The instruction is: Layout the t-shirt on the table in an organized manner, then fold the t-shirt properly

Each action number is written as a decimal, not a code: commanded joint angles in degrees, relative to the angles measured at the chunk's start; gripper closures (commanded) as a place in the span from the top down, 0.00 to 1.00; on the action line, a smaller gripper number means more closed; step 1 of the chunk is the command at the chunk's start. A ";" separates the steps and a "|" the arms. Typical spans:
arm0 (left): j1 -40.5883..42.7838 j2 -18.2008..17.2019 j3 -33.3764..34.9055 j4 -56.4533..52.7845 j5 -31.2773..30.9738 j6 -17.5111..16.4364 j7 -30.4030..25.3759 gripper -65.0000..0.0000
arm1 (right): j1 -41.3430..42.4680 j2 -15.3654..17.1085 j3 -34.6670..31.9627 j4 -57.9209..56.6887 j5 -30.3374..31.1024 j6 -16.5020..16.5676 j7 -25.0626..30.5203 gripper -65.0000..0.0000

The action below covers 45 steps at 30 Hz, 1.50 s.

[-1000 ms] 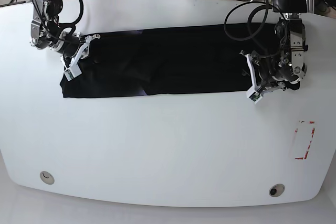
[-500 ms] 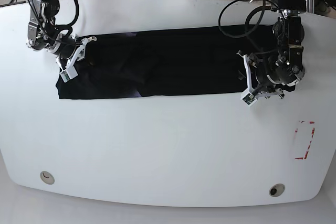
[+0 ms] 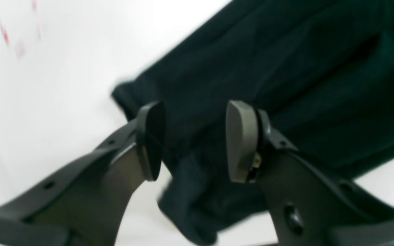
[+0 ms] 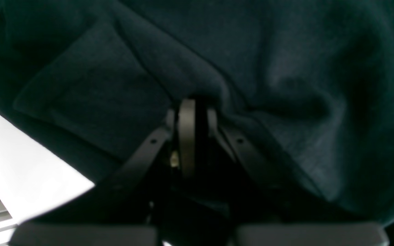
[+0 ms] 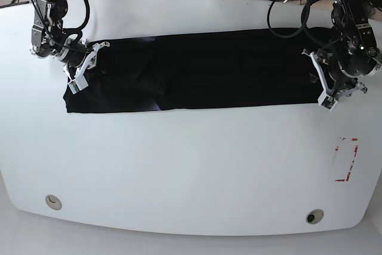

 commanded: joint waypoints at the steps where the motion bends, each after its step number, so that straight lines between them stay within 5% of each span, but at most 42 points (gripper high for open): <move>1: 0.97 -0.77 -5.16 1.02 -4.55 -0.08 0.71 0.41 | -0.41 0.68 -0.14 -0.38 -5.28 -2.13 -4.42 0.07; 12: 8.18 -0.69 -21.08 0.93 -20.82 -0.08 3.08 0.42 | -0.41 -0.55 -0.23 -0.38 -5.54 -2.13 -4.51 0.07; 41: 10.90 0.28 -23.89 -6.81 -21.17 -0.08 2.99 0.43 | -0.41 -0.90 -3.39 -0.38 -5.28 -2.13 -4.60 0.07; 45: 10.90 0.19 -24.77 -6.81 -21.17 -0.08 2.99 0.52 | -0.41 -0.90 -3.39 -0.38 -5.28 -2.13 -4.60 0.07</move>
